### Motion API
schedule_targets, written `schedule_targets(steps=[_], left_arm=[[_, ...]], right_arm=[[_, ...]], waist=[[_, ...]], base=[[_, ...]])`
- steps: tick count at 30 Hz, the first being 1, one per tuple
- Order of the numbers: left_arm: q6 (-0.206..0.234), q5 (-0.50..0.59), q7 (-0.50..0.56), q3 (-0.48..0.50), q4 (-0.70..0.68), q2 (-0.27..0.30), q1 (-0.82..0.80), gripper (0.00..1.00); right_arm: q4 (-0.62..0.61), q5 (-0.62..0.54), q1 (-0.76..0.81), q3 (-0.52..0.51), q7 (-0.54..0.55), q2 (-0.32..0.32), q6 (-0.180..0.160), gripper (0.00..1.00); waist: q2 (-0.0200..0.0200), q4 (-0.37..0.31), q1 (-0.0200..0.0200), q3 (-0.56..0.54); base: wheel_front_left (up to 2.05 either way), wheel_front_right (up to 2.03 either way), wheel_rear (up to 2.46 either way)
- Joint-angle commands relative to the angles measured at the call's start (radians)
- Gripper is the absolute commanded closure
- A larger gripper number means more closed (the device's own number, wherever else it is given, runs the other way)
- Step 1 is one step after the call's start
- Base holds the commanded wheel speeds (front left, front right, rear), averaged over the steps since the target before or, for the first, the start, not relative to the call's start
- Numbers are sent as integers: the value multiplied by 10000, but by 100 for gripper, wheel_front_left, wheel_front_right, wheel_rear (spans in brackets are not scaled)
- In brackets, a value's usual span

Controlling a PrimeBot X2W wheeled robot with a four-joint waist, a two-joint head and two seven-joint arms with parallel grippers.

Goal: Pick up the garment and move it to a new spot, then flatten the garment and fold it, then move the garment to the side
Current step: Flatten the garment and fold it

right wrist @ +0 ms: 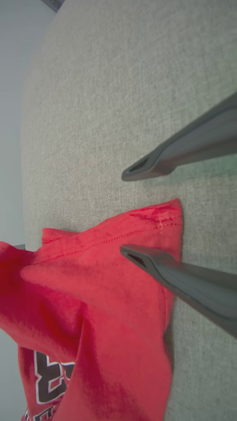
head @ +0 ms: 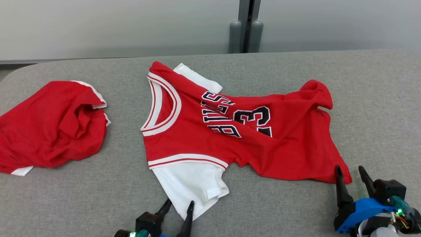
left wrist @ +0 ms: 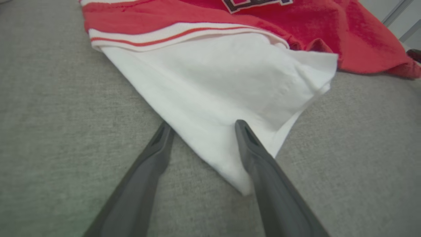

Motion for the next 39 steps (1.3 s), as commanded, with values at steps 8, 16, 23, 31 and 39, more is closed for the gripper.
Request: schedule_targets(steps=[8, 16, 23, 31, 39], left_arm=[[-101, -787, 379, -778, 545, -72, -338, 0], [-104, -1761, 172, -1128, 914, -71, -932, 100], [-10, -1903, -48, -447, 368, 111, -1460, 100], [24, -1641, -56, 747, -983, 853, -3408, 100], [-41, -1670, 441, 1324, -1131, 1640, -7739, 100]], right_arm=[[922, 178, -293, 55, -42, -23, 1, 0], [943, 841, -371, 676, -24, 36, 3, 100], [-216, 1488, -250, 1157, -28, 37, 3, 100], [-1524, 2823, -1721, 2029, -30, -126, 3, 100], [-1305, 4058, -5639, 2662, 1, -491, 3, 100]], waist=[[0, 36, 1, 62], [0, -48, 1, -34], [0, -116, 1, -144], [0, -256, 1, 392], [0, -618, 1, 1886]], base=[[0, 0, 0], [0, 0, 0], [0, 0, 0], [0, 0, 0], [0, 0, 0]])
